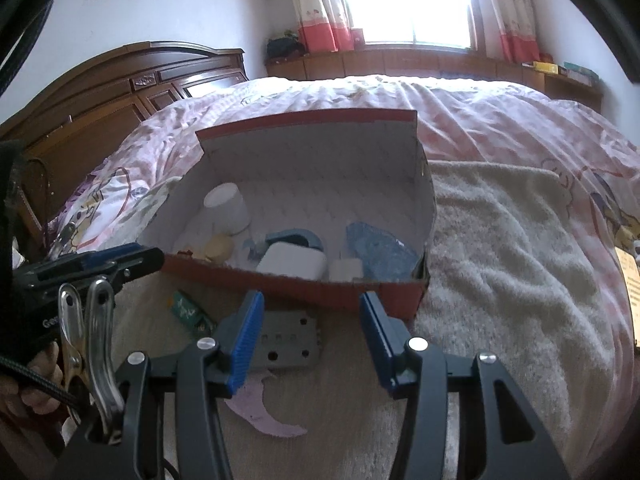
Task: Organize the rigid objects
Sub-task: 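Withdraw both open grippers from the box toward the remaining objects, then close the left gripper on the green cartoon tube while right approaches the grey block, then grasp the grey holed block with the right gripper while left holds the green tube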
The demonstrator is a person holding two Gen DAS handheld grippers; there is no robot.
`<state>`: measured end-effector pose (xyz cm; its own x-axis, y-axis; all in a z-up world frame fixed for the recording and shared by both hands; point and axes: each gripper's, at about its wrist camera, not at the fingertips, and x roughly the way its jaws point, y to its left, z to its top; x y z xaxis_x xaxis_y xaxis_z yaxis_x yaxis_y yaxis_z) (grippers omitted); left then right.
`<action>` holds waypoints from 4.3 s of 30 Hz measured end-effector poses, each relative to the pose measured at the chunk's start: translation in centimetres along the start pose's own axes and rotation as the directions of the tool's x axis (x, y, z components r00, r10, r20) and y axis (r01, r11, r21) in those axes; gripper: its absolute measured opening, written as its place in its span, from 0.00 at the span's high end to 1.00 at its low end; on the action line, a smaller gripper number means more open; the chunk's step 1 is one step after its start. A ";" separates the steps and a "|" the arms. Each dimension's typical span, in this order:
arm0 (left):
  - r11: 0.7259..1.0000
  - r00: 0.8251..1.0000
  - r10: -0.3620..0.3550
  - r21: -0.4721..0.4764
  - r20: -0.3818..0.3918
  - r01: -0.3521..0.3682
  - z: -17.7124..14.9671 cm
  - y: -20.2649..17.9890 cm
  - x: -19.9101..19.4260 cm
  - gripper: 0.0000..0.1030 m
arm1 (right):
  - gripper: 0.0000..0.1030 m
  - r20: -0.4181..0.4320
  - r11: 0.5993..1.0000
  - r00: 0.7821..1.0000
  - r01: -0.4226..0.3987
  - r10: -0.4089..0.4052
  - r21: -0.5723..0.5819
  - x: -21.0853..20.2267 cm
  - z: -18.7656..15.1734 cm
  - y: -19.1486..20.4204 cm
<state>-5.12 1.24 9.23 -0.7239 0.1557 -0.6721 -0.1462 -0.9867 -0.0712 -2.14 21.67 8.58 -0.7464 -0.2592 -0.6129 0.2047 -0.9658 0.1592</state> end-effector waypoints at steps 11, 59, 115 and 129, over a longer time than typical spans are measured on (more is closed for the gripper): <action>1.000 0.999 0.003 -0.007 -0.042 -0.003 -2.5 0.8 0.0 0.68 | 0.49 -0.050 1.000 0.999 0.006 -0.005 0.015 0.0 -2.4 0.0; 0.984 0.994 -0.051 0.163 -0.100 0.067 -4.2 -1.9 5.7 0.19 | 0.43 -0.115 0.999 0.993 -0.004 0.010 0.051 1.7 -5.5 -0.5; 0.998 0.998 0.029 0.053 -0.054 -0.026 -7.1 0.7 3.5 0.20 | 0.28 -0.041 0.998 0.999 -0.037 0.035 -0.041 1.9 -3.2 2.3; 0.998 1.000 0.023 0.050 -0.017 -0.022 -6.0 0.5 1.4 0.20 | 0.28 -0.026 0.998 0.998 -0.059 0.060 0.019 0.4 -3.0 0.9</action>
<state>-2.13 0.69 3.81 -0.7154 0.1322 -0.6861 -0.1638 -0.9863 -0.0193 -0.36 20.68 6.12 -0.7161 -0.3162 -0.6222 0.2368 -0.9487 0.2096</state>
